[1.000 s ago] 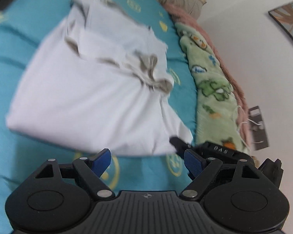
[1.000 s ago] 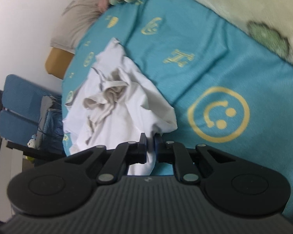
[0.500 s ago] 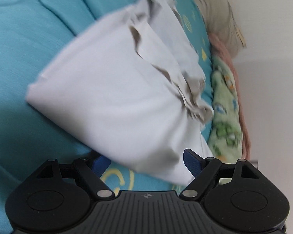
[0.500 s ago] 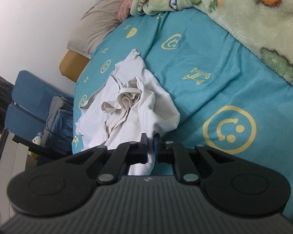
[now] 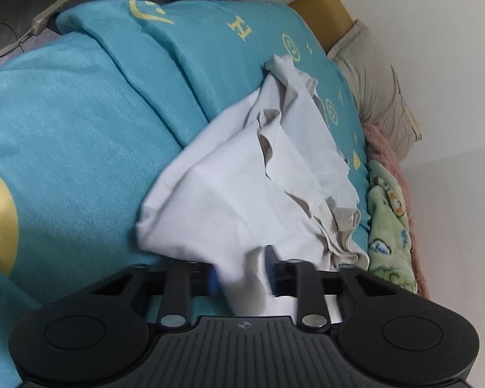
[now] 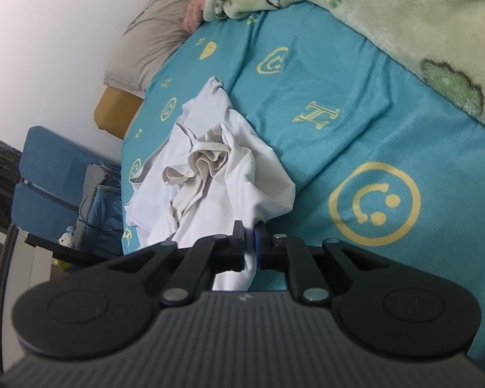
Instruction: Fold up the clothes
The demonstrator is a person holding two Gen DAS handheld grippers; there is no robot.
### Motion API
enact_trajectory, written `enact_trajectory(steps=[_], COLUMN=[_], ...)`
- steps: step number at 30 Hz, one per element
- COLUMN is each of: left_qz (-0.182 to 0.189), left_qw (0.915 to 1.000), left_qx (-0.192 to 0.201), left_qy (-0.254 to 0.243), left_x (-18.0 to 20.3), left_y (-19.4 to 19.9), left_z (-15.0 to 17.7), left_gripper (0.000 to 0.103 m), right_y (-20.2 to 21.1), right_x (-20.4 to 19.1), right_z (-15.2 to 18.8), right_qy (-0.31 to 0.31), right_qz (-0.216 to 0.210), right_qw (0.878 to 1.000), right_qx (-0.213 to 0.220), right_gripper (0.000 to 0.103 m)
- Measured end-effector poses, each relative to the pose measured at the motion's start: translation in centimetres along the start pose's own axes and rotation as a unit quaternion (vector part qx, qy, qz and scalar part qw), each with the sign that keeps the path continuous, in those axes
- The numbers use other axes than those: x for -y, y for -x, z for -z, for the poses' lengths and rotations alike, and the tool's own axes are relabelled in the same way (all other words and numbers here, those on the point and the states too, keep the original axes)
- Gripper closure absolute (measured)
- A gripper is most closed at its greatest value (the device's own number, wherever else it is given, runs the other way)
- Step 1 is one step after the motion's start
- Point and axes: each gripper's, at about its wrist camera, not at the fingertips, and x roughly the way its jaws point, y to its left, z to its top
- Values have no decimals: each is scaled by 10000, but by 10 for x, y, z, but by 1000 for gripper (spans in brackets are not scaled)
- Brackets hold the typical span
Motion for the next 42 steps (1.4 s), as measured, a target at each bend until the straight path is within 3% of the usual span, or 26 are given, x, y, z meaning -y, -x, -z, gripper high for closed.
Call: enact_trajectory(steps=[7,12,13,14,16,19,21,22,26,31,34,42], left_qz=[179,208,210,216,224,243,267,281,345,530,435,578], left_qw=[9985,9988,9989,9989,9989,9989,9988,9987,9984,9957,9929,9883], left_qx=[423,405,399,395,388,395,404,414,457,692,863,1045], left_qy=[-295,-176,-152,-130,-103,-84,-50,-37,-12,-316,-699,-944], left_x=[9,4,3,3,2,3,3,3,6,23,41,69], left_y=[19,23,24,24,24,25,27,27,28,40,55,116], left_z=[0,0,-1,-1,-1,-2,-2,-3,-4,-4,-3,5], left_gripper=[97,97,97,97,97,97,97,97,97,98,98,99], right_y=[-5,-23,-26,-29,-36,-43,-43,-42,-34,-26,-13,53], right_x=[6,19,20,21,23,21,21,23,32,13,1,-22], right_z=[2,7,9,11,17,24,26,26,12,6,1,-12], right_qy=[-188,-763,-858,-981,-1217,-1339,-1346,-1364,-1470,-920,-650,-305], right_qz=[14,-124,-186,-313,-604,-719,-613,-544,-193,-310,-538,-977], right_qw=[9997,9932,9912,9885,9810,9758,9784,9801,9866,9947,9963,9947], right_qx=[-183,-865,-986,-1107,-1384,-1570,-1443,-1339,-687,-349,-163,25], right_gripper=[92,88,77,55,25,24,24,31,89,94,95,96])
